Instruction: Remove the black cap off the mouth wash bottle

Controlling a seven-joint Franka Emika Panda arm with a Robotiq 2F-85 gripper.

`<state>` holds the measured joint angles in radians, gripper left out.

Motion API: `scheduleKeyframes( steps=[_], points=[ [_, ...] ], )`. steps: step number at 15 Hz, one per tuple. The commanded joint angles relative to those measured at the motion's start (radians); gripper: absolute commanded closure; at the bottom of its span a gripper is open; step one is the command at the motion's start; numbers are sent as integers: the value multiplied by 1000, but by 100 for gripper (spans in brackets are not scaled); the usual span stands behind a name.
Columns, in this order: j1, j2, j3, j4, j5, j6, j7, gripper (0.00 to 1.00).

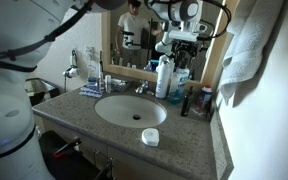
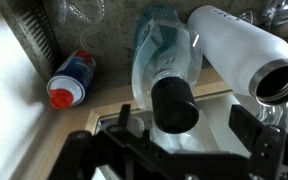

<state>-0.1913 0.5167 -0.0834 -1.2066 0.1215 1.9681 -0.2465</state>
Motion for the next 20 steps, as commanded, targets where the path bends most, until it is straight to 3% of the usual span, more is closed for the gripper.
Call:
scheduleKeyframes(
  steps=[1, 2, 4, 10, 14, 20],
  points=[
    [-19, 72, 21, 113, 1, -39, -1, 0],
    [-18, 83, 20, 129, -2, -47, 7, 25],
    [-20, 100, 21, 157, -3, -70, 16, 34],
    [-6, 108, -6, 217, -11, -210, 40, 80],
    [-2, 110, -9, 255, -11, -266, 45, 80],
    [5, 120, -16, 296, -22, -232, 84, 80]
  ],
)
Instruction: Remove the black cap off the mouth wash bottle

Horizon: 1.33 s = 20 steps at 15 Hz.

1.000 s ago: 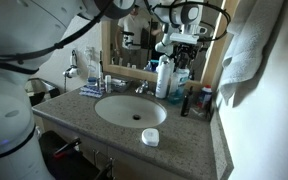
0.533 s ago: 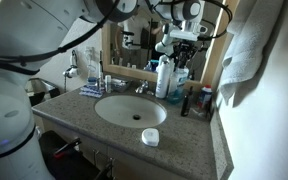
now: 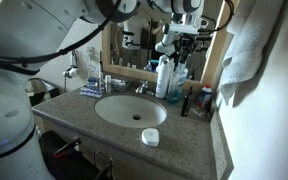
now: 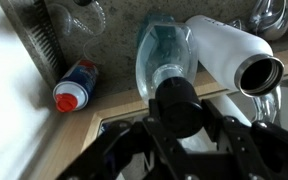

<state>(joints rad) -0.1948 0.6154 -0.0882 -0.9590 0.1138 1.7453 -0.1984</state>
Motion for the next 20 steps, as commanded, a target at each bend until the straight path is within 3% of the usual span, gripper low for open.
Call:
scheduleKeyframes(
  steps=[1, 6, 12, 20],
  points=[
    [9, 19, -10, 50, -14, -6, 42, 80],
    [21, -20, -11, 52, -24, -7, 38, 80],
    [16, -129, -18, -34, -29, 15, 38, 80],
    [-24, -290, -47, -412, 17, 178, 61, 80]
  ],
)
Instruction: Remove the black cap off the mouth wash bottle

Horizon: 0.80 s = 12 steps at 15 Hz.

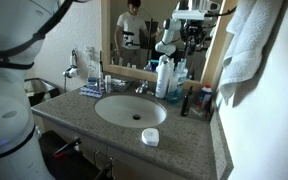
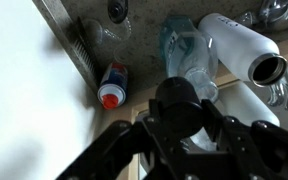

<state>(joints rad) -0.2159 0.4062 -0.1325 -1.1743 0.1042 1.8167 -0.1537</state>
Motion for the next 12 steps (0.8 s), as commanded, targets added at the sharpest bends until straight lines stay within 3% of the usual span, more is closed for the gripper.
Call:
scheduleKeyframes(
  steps=[1, 12],
  points=[
    [-9, -86, 2, -249, 48, 152, 13, 80],
    [-14, -159, 7, -807, 89, 626, 8, 80]
  ],
)
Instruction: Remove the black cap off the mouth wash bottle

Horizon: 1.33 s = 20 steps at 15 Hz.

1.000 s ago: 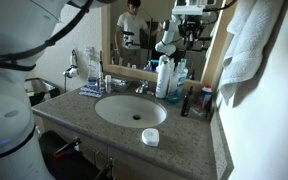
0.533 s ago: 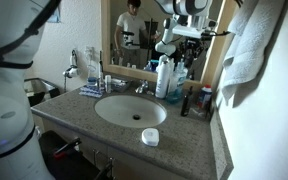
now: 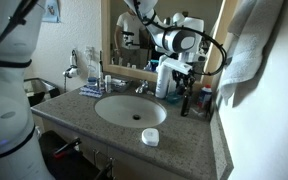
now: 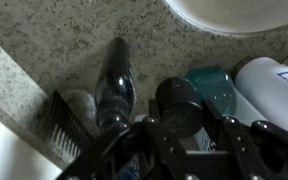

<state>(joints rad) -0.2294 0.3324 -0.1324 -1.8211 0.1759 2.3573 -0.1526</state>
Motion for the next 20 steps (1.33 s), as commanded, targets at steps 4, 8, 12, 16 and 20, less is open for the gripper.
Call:
scheduleKeyframes(
  steps=[4, 8, 12, 16, 20],
  points=[
    [5, -99, 8, -253, 15, 153, 10, 80],
    [11, -99, 17, -292, 16, 200, 12, 80],
    [28, -74, 19, -298, -9, 279, 35, 80],
    [38, -35, 13, -283, -25, 309, 45, 80],
    [50, -9, -19, -277, -89, 312, 102, 29]
  ],
)
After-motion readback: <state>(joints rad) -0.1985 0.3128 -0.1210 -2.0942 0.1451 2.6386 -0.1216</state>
